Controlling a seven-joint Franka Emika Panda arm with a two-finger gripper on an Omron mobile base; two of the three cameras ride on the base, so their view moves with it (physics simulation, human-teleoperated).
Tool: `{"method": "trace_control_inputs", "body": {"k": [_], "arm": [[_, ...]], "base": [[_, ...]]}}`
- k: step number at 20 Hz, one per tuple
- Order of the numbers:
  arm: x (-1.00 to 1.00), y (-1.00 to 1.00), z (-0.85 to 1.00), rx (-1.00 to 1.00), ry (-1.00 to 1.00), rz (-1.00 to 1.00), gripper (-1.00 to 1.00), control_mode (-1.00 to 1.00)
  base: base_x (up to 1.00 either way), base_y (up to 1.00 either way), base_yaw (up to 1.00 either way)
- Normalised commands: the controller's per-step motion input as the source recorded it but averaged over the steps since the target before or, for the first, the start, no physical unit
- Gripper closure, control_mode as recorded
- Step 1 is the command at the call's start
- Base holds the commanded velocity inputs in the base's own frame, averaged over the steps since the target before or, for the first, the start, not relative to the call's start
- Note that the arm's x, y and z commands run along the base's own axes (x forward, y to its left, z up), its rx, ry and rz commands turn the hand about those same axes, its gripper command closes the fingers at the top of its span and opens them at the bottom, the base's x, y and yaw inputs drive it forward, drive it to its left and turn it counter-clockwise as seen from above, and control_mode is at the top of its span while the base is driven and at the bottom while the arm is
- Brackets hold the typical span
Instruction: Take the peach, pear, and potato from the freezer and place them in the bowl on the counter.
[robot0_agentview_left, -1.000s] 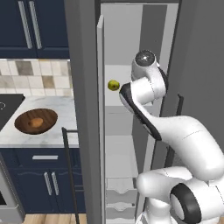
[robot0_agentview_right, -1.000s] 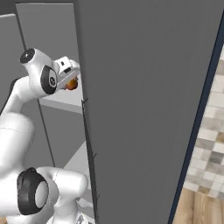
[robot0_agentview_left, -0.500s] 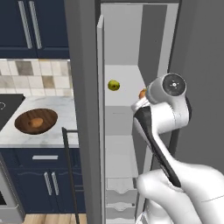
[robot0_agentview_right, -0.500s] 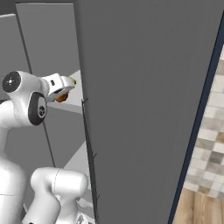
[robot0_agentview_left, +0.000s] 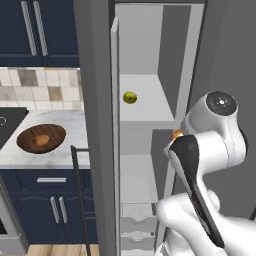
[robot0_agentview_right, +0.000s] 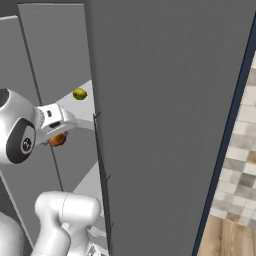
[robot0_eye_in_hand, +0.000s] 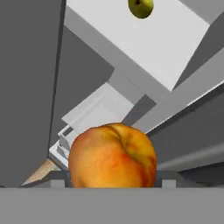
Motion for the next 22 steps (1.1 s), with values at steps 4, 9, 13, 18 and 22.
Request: {"method": "trace_control_inputs", "body": {"k": [4, 9, 13, 18, 22], "arm": [[-1.00, -0.27, -0.63, 0.01, 0.48, 0.05, 1.00, -1.00], [0.00, 0.00, 0.00, 0.00, 0.00, 0.00, 1.00, 1.00], [0.00, 0.00, 0.00, 0.00, 0.00, 0.00, 1.00, 1.00], [0.00, 0.00, 0.00, 0.00, 0.00, 0.00, 1.00, 1.00], [0.00, 0.00, 0.00, 0.00, 0.00, 0.00, 1.00, 1.00]], "base": [[0.00, 0.00, 0.00], [-0.88, -0.27, 0.59], [-0.52, 0.10, 0.84], [-0.22, 0.79, 0.84], [-0.22, 1.00, 0.77]]}}
